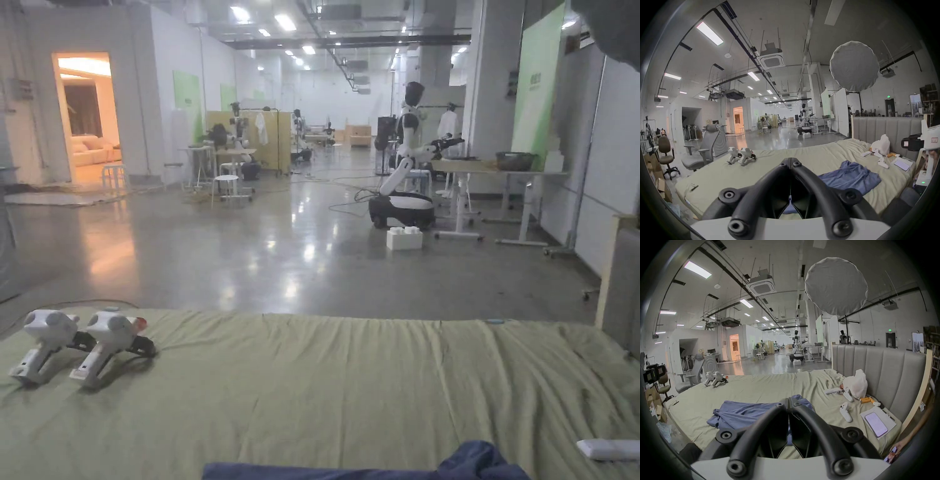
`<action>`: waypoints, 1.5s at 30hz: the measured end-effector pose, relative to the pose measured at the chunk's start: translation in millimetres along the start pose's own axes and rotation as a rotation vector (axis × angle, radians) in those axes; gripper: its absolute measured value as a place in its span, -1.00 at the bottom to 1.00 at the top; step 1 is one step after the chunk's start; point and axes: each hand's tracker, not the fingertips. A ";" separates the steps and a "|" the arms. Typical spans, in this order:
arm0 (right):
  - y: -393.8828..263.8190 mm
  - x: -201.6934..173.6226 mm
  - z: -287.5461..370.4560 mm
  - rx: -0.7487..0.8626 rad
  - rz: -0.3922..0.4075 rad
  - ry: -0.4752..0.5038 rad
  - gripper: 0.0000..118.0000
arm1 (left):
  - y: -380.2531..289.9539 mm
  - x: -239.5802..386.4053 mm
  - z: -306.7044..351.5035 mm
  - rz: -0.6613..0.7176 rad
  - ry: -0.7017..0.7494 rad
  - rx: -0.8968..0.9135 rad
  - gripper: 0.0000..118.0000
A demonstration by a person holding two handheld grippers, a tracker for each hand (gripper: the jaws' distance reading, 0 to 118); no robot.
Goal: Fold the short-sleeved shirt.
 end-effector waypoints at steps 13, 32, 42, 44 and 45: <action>11.7 -12.0 5.1 0.014 0.010 0.060 -1.00 | 2.5 -12.2 8.6 0.081 -0.069 -0.070 -1.00; -57.8 7.0 -42.7 -0.258 -0.060 0.072 -1.00 | -205.0 -64.2 -225.8 0.328 -0.025 -0.734 0.12; -88.5 33.7 -49.9 -0.374 -0.078 0.010 -1.00 | -242.9 -63.0 -264.9 0.230 0.077 -0.828 -0.62; -91.8 37.8 -51.6 -0.385 -0.079 0.008 -1.00 | -242.4 -52.7 -264.5 0.174 0.038 -0.838 -0.93; -91.2 37.8 -52.8 -0.394 -0.082 0.011 -1.00 | -245.2 -48.7 -266.8 0.136 0.052 -0.858 -0.94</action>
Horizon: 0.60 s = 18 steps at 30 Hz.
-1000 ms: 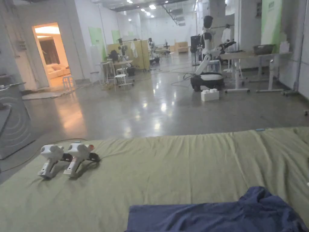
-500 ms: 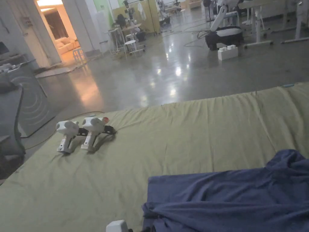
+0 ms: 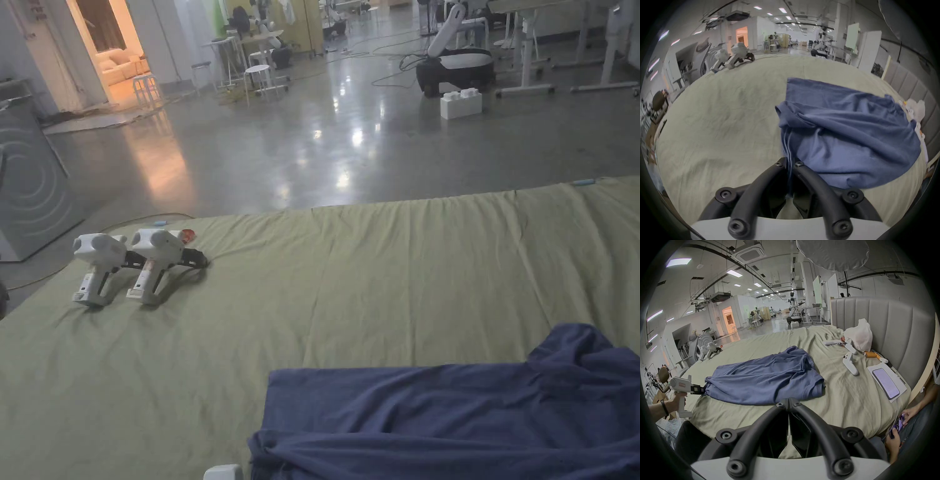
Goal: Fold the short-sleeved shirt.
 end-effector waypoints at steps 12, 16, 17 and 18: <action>18.3 69.6 -154.7 -0.246 -0.143 -0.123 0.13 | 3.4 1.8 -12.5 -0.066 -0.002 -0.056 -0.97; 7.0 87.7 -205.2 -0.362 -0.287 -0.129 0.12 | 7.1 4.3 -10.2 -0.075 -0.004 -0.072 -0.97; 5.9 82.0 -205.2 -0.336 -0.248 -0.145 0.08 | 6.6 5.3 -10.0 -0.086 -0.002 -0.072 -0.97; 7.9 72.8 -198.4 -0.303 -0.176 -0.172 -0.12 | 6.1 5.2 -11.1 -0.093 -0.001 -0.071 -0.97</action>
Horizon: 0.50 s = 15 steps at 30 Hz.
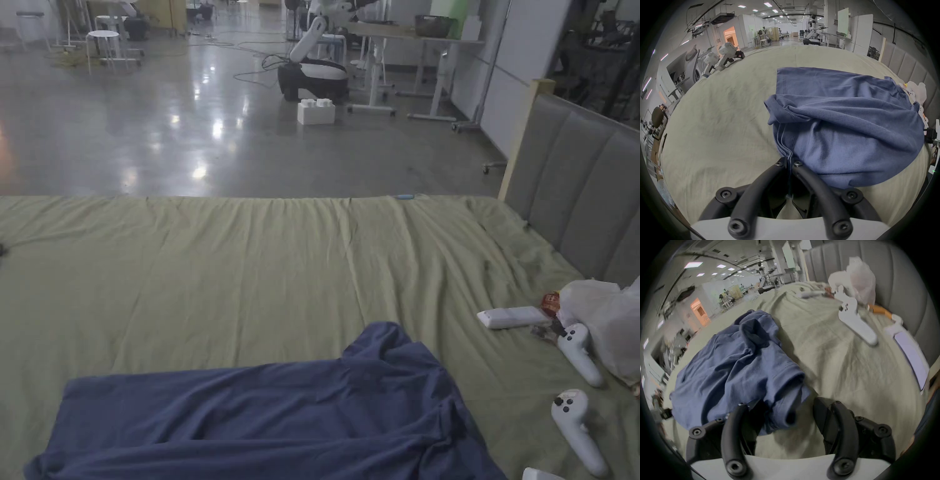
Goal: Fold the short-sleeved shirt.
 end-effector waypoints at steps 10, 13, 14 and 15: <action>2.3 -21.6 29.4 0.033 0.122 -0.098 -0.93 | 2.3 -20.9 44.2 0.024 -0.010 0.166 -1.00; 5.1 -22.1 55.2 0.072 0.094 -0.095 -0.93 | -3.7 -31.6 73.3 0.022 -0.035 0.151 -1.00; 5.7 -24.9 67.0 0.085 0.099 -0.100 -0.93 | -8.7 -33.6 84.7 0.020 -0.040 0.166 -1.00; 3.8 -26.6 76.0 0.091 0.113 -0.110 -0.94 | -13.8 -34.9 94.0 0.020 -0.039 0.174 -1.00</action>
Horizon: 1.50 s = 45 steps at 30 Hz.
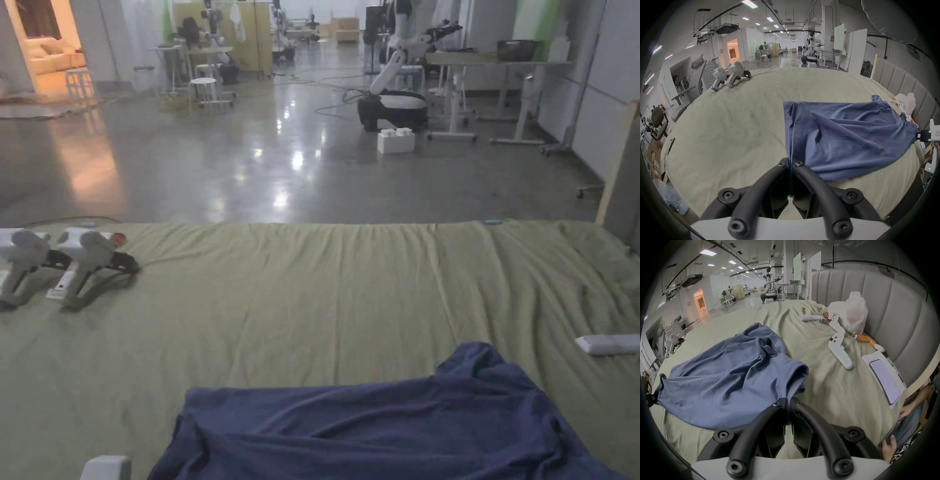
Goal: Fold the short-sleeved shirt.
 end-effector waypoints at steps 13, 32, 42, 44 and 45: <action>-97.6 21.3 85.5 -0.028 0.051 0.026 -0.94 | -102.8 -21.8 70.4 0.084 -0.022 -0.095 -1.00; -40.9 13.9 185.8 0.409 0.066 0.265 -0.05 | -14.2 20.0 247.9 -0.009 -0.050 0.627 0.50; -28.3 -24.9 257.8 0.649 0.107 0.353 -0.41 | -14.5 80.5 312.1 -0.112 0.025 0.811 -0.23; -29.6 -28.3 261.7 0.646 0.109 0.373 -0.81 | -16.0 85.3 318.4 -0.136 0.037 0.815 -0.68; -31.3 -30.7 263.1 0.653 0.110 0.367 -0.94 | -15.2 85.5 319.9 -0.139 0.034 0.814 -0.87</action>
